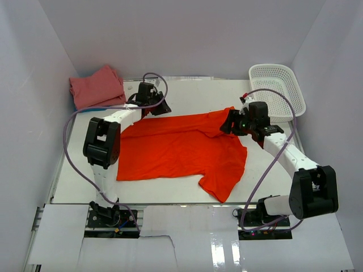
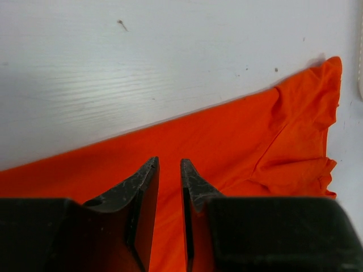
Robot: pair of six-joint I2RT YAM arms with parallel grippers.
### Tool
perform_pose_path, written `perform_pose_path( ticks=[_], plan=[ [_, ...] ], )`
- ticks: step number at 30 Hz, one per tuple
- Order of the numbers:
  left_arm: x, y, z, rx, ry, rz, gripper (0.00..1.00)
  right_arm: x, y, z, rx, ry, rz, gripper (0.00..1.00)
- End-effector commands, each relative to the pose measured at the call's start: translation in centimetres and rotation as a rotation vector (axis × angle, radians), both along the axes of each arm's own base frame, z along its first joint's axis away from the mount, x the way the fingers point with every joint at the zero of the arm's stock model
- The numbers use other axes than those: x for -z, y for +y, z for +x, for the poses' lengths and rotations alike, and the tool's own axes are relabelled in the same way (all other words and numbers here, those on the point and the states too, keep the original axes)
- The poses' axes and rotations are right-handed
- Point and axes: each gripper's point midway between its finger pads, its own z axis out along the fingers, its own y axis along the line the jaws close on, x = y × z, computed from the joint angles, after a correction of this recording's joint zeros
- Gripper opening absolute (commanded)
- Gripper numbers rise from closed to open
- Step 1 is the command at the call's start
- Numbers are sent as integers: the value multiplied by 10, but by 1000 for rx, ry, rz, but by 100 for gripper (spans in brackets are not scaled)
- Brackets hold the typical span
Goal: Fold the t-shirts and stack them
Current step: Fold the flattened tshirt in 1/3 of the way
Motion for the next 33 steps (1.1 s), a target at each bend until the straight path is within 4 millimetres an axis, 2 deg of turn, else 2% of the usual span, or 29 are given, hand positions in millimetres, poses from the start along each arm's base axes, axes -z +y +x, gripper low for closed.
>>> perform_pose_path(
  ticks=[1,5,7,8,14,19,25,33],
  plan=[
    [-16,-36,2,97,-50,-41,33,0,11,-3,22,-3,101,63],
    [1,-65,-1,172,-30,-52,32,26,16,-5,41,80,129,62],
    [4,-75,0,199,-40,-46,32,32,20,-2,36,81,140,62],
    [3,-85,-3,220,-48,-43,32,39,21,-2,37,99,140,62],
    [-7,-109,-2,271,-78,-55,33,59,33,6,42,133,157,62],
    [0,-114,-3,297,-64,-45,33,72,41,12,53,158,152,62],
    [27,-106,-12,283,-12,-16,34,88,50,18,69,165,124,62],
    [56,-99,-25,298,38,9,34,92,60,28,82,143,91,62]
  ],
)
